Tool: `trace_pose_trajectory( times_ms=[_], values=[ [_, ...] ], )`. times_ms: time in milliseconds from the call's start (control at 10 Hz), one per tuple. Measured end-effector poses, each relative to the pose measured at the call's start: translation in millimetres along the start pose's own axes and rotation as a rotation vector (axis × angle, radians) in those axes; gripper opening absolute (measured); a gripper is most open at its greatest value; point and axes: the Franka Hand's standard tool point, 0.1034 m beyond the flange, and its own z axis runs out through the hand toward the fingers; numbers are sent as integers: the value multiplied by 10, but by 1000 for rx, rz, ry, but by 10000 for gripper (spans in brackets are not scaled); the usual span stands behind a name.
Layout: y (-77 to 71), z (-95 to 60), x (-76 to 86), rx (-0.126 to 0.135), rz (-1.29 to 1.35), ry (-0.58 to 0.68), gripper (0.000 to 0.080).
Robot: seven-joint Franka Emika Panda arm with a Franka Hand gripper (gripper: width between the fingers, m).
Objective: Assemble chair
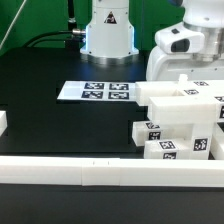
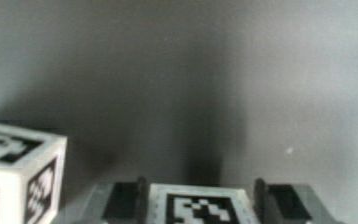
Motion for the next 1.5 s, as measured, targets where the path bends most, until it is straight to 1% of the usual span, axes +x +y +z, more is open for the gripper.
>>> trace_pose_trajectory(
  times_ms=[100, 200, 300, 500, 600, 700, 800, 1100, 1200, 1300, 1400, 1500],
  values=[
    [-1, -85, 4, 4, 0, 3, 282],
    [2, -221, -8, 12, -9, -9, 282],
    [15, -410, 1, 23, -12, -15, 282],
    [30, -723, 7, 40, -5, -27, 282],
    [69, -870, 23, 47, 1, -21, 282],
    [103, -910, 44, 50, 8, -12, 282],
    [95, -882, 33, 49, 7, -17, 282],
    [123, -896, 56, 49, 9, -14, 282],
    [217, -981, 175, 54, -51, -7, 282],
    [322, -1119, 413, 59, -56, 10, 282],
    [399, -1208, 638, 63, -65, 20, 282],
    [421, -1240, 768, 61, -66, 31, 282]
  ],
)
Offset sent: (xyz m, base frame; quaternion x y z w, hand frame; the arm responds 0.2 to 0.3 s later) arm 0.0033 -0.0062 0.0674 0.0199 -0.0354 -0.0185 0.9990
